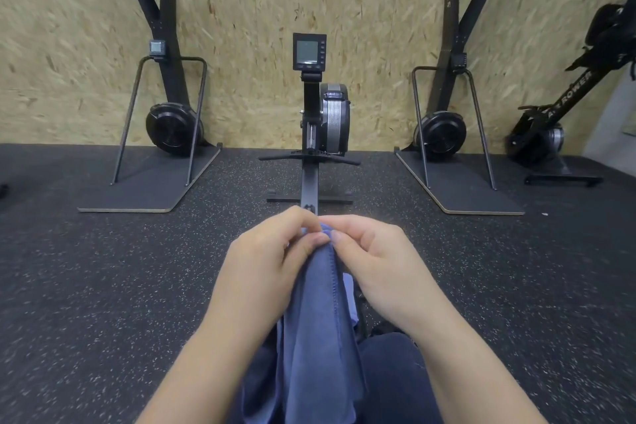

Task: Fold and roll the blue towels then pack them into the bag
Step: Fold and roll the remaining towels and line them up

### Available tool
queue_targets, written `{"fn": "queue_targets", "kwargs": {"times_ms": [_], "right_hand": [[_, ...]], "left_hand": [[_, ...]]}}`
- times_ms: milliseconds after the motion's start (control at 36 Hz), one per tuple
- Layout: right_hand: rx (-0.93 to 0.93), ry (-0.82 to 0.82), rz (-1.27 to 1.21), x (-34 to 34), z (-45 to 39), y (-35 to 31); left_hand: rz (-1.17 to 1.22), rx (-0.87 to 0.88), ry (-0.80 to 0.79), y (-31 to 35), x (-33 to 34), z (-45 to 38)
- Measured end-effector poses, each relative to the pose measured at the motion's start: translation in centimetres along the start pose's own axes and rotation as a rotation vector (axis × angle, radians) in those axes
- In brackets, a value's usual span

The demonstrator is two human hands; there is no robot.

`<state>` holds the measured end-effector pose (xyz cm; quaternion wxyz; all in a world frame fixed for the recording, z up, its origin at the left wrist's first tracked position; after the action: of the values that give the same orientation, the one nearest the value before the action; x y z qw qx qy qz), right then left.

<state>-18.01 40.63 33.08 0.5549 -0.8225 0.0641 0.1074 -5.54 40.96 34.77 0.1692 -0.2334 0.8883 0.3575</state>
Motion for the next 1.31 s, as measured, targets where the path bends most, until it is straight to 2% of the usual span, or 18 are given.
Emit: {"fn": "queue_targets", "kwargs": {"times_ms": [444, 667, 833, 972, 1306], "right_hand": [[0.034, -0.051, -0.036, 0.5, 0.1, 0.3], [0.078, -0.072, -0.209, 0.6, 0.0, 0.9], [0.025, 0.080, -0.156, -0.3, -0.8, 1.3], [-0.050, 0.207, -0.076, -1.7, -1.5, 0.4], [-0.071, 0.471, -0.202, -7.1, -2.8, 1.1]], "left_hand": [[0.005, -0.013, 0.057, -0.2, -0.4, 0.0], [0.205, -0.159, 0.112, -1.3, -0.6, -0.1], [0.159, -0.119, 0.065, -1.7, 0.1, -0.5], [0.104, -0.084, -0.042, -2.0, 1.4, -1.0], [-0.286, -0.126, -0.275, -5.4, 3.8, -0.4]]}}
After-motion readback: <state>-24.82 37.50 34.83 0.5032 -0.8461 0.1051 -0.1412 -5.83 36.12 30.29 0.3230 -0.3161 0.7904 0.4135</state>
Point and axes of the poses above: each hand's wrist, its own z-axis away from the middle knuckle, its own x-axis out of the palm, y = z × x, the point moved 9 cm from there along -z, towards the middle knuckle, and after that the axes turned 2 degrees about y, right-handed, at the moved point
